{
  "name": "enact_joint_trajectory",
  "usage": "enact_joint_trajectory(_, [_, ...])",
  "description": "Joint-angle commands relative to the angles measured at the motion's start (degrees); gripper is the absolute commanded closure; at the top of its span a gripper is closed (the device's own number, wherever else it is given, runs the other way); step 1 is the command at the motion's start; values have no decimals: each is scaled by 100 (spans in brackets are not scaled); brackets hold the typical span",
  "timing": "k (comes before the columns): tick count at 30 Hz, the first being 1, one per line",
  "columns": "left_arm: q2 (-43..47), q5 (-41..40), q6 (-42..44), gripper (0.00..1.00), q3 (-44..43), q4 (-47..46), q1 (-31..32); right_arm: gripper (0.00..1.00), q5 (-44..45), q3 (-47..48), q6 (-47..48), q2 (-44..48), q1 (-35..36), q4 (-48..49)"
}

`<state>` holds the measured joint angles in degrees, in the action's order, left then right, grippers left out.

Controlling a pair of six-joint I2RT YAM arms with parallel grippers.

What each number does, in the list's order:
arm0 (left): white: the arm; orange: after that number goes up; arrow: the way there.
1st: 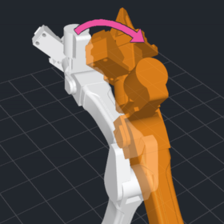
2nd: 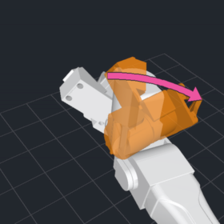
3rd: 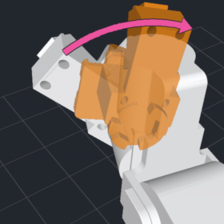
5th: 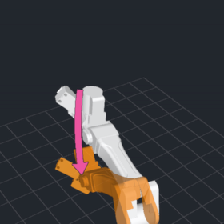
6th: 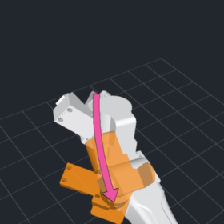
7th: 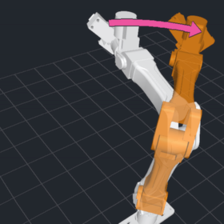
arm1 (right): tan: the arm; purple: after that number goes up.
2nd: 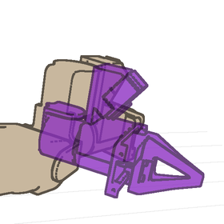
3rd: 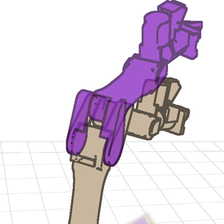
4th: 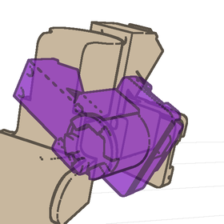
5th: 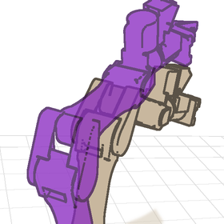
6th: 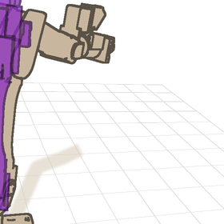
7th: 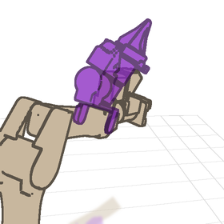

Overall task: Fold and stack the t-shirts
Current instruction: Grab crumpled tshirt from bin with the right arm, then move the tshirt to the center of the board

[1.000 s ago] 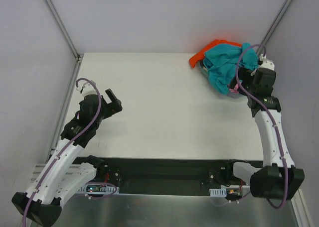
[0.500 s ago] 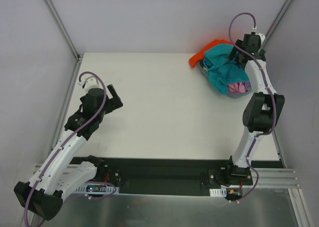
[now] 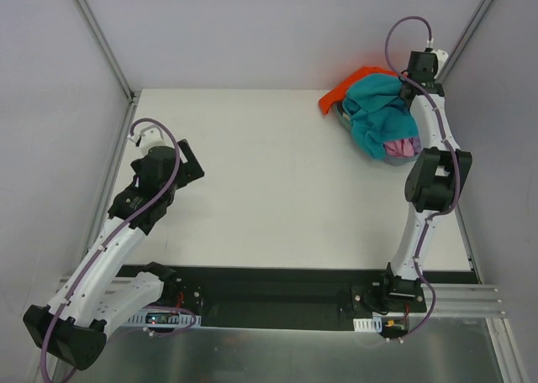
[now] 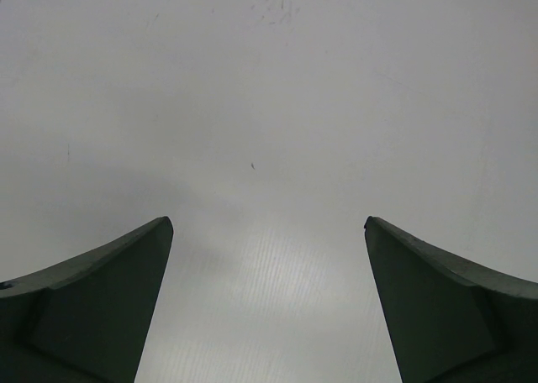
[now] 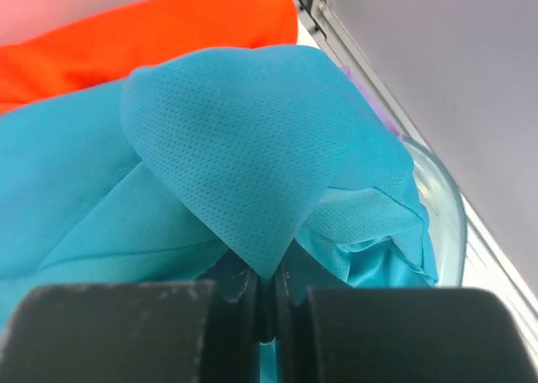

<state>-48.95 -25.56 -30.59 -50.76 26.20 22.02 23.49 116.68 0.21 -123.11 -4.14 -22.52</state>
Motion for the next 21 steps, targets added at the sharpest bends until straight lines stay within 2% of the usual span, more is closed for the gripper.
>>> enact_joint_trajectory(1, [-132, -29, 114, 0, -285, -27, -31, 99, -492, 145, 303, 1382, 10, 301])
enact_joint_trajectory(7, [-229, 341, 80, 1, -312, -27, -31, 99, -960, -365, 945, 2922, 650, 249])
enact_joint_trajectory(8, [-220, 437, 71, 1, -311, -27, -31, 99, -986, -383, 1259, 3281, 817, 196])
enact_joint_trajectory(11, [-159, 604, 36, 1, -233, -27, -31, 99, -1380, -427, 1438, 3749, 1615, -41])
enact_joint_trajectory(16, [262, 842, -61, 1, 74, -27, -31, 99, -3390, -682, 763, 4523, 2180, -51])
enact_joint_trajectory(21, [1060, 1018, -122, 1, 435, 8, -31, 99, -4676, -515, 323, 4673, 2909, 449])
